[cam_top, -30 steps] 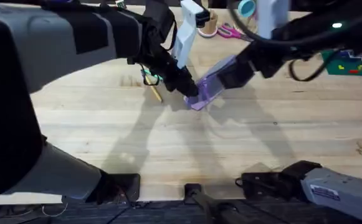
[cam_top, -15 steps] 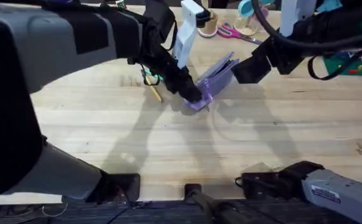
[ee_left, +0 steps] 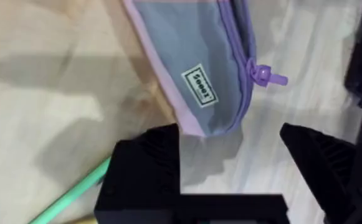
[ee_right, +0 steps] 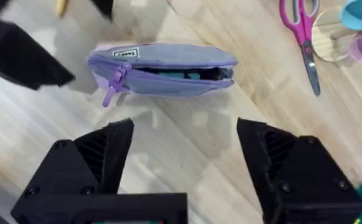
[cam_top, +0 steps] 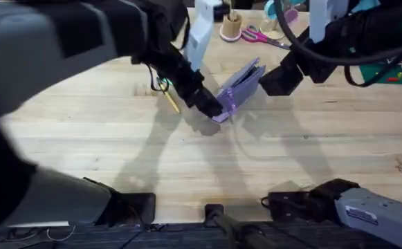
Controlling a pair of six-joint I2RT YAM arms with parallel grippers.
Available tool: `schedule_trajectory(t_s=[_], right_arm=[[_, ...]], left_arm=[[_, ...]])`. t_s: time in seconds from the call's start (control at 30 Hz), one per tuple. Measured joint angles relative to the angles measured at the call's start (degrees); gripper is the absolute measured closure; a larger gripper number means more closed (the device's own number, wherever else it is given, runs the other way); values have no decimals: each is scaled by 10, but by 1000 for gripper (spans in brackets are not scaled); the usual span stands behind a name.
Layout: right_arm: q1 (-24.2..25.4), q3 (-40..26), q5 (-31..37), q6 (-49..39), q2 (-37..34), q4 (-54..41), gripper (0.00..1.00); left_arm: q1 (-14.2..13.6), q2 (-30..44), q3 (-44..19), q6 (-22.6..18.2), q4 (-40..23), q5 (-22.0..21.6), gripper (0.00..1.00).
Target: Unzip the bag, pick up the pens from the table one at a time and place them inside, then zip the bag closed.
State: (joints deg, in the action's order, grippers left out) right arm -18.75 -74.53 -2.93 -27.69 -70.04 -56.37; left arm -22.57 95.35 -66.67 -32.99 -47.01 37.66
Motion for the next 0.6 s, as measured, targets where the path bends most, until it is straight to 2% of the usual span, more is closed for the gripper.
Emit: schedule_trajectory(t_s=[0.13, 0.33, 0.47, 0.6], right_arm=[[-2, -56, -2, -29, -30, -49, 10], [-3, -182, -22, -105, -115, -145, 10], [-2, -242, -60, -186, -173, -172, 10], [-3, -255, -56, -267, -201, -143, 7]], left_arm=[[6, -75, -7, 0, -1, -32, 6], [30, -169, -12, -2, -1, -46, 6], [52, -191, -13, -2, -15, -50, 6], [70, -192, -13, -2, -35, -55, 6]])
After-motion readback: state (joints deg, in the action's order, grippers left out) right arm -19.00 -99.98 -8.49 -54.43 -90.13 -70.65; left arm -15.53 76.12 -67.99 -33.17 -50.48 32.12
